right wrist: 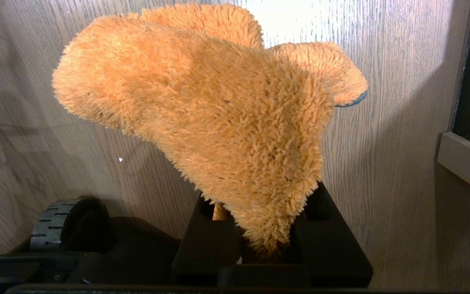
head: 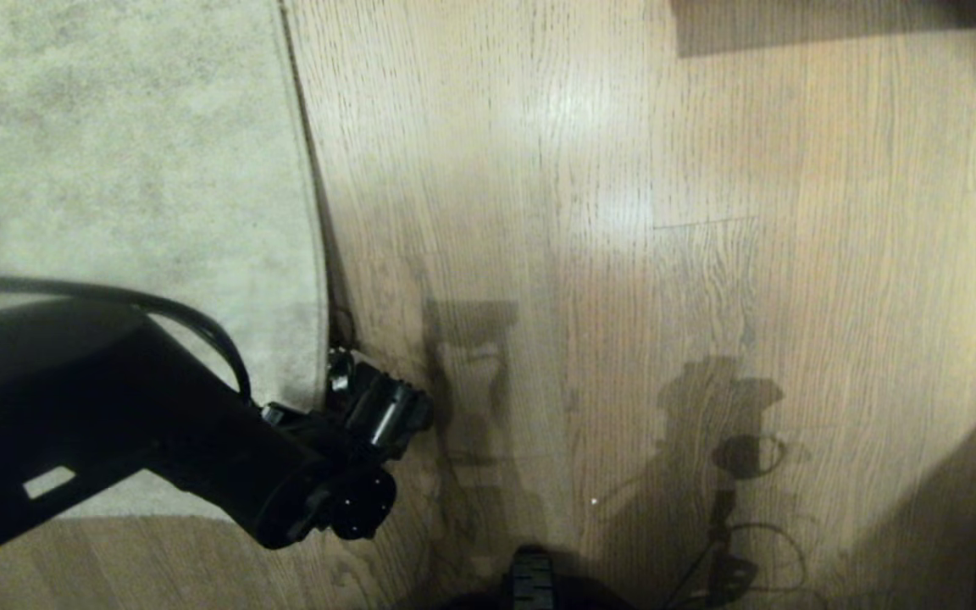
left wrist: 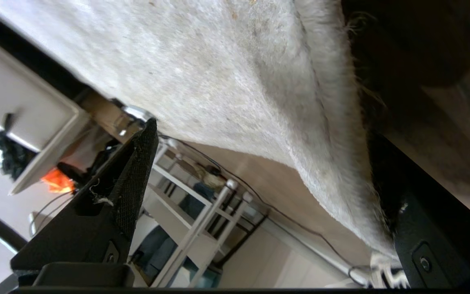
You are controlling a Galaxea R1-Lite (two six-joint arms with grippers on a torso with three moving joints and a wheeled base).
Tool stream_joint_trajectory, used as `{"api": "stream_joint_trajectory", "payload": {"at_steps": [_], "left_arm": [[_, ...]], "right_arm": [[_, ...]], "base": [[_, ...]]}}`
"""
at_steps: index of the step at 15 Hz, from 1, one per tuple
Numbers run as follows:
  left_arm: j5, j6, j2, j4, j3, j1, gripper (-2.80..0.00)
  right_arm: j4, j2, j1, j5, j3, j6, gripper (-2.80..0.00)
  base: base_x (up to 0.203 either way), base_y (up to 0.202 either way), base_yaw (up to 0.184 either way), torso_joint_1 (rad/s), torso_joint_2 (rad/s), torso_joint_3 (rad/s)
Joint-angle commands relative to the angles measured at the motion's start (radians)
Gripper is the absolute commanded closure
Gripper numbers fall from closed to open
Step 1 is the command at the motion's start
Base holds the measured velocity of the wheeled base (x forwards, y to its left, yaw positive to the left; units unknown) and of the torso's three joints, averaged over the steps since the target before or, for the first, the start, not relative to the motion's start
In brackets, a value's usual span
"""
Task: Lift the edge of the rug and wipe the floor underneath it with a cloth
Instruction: Lift up the carpet
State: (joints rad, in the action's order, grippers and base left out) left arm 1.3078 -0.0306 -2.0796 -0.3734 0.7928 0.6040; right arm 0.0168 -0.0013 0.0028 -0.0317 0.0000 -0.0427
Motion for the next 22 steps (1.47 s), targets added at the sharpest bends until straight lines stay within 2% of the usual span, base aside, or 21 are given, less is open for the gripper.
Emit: {"api": "stream_joint_trajectory", "payload": {"at_steps": [1,6,9,16,17,22], "left_arm": [[0.028,0.0,-0.048,-0.041,-0.003,0.019,-2.8],[0.044,0.0,-0.054,-0.167,-0.143,0.041,-2.8],[0.063,0.0,-0.08,-0.279,-0.225,0.046,-2.8],[0.064,-0.002,-0.132,-0.385,-0.28,0.034,-2.8],[0.064,-0.003,-0.137,-0.391,-0.28,0.033,0.0],[0.062,-0.006,-0.142,-0.391,-0.277,0.031,0.0]], "right_arm": [[0.0,0.001,0.0,-0.001,0.0,0.0,0.0],[0.0,0.001,0.0,-0.001,0.0,0.0,0.0],[0.0,0.001,0.0,-0.001,0.0,0.0,0.0],[0.0,0.001,0.0,-0.001,0.0,0.0,0.0],[0.0,0.001,0.0,-0.001,0.0,0.0,0.0],[0.0,0.001,0.0,-0.001,0.0,0.0,0.0]], "base": [[0.0,0.0,0.0,0.0,0.0,0.0],[0.0,0.0,0.0,0.0,0.0,0.0],[0.0,0.0,0.0,0.0,0.0,0.0],[0.0,0.0,0.0,0.0,0.0,0.0],[0.0,0.0,0.0,0.0,0.0,0.0],[0.0,0.0,0.0,0.0,0.0,0.0]]}}
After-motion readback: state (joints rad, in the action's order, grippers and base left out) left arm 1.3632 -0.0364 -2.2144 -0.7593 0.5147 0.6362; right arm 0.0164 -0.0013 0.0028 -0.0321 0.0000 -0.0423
